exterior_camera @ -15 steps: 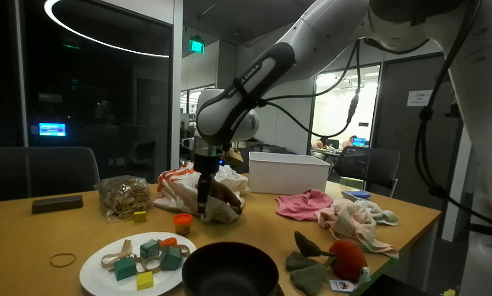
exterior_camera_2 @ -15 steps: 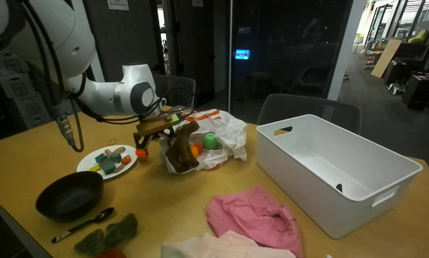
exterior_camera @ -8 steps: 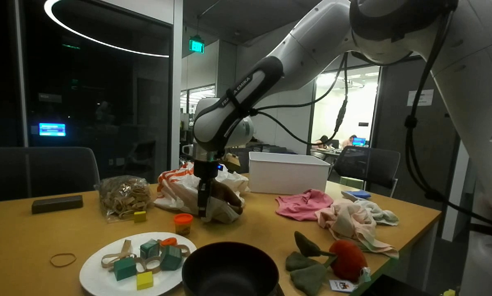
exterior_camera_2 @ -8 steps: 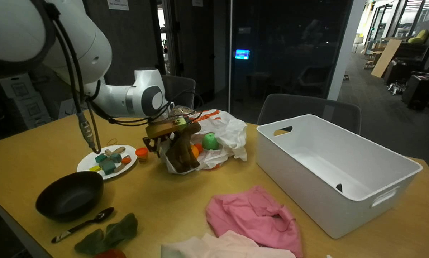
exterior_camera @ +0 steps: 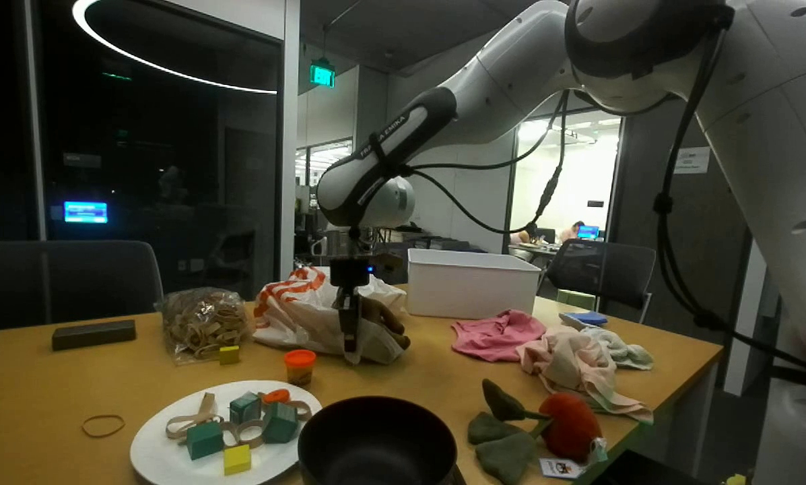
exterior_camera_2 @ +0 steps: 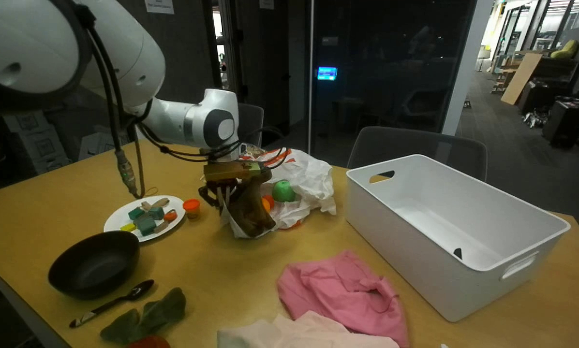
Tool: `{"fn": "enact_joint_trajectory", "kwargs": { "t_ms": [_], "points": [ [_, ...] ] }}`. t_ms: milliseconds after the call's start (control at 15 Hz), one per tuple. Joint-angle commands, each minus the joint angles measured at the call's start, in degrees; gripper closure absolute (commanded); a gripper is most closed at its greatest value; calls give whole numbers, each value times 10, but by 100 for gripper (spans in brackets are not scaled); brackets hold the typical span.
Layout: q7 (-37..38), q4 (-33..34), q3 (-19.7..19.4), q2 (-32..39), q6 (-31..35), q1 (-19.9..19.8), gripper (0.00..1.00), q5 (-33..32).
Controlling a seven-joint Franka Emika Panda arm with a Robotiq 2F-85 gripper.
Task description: Push the plastic backward, then put the apple and moose toy in the plastic bag
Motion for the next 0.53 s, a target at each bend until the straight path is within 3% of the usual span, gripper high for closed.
{"fn": "enact_joint_trajectory", "kwargs": {
  "t_ms": [0,200,467],
  "points": [
    [-45,84,9,36,-141,-31,87,68],
    [-52,126,2,45,-227,-45,86,108],
    [-42,151,-6,34,-254,-52,87,132]
  ]
}}
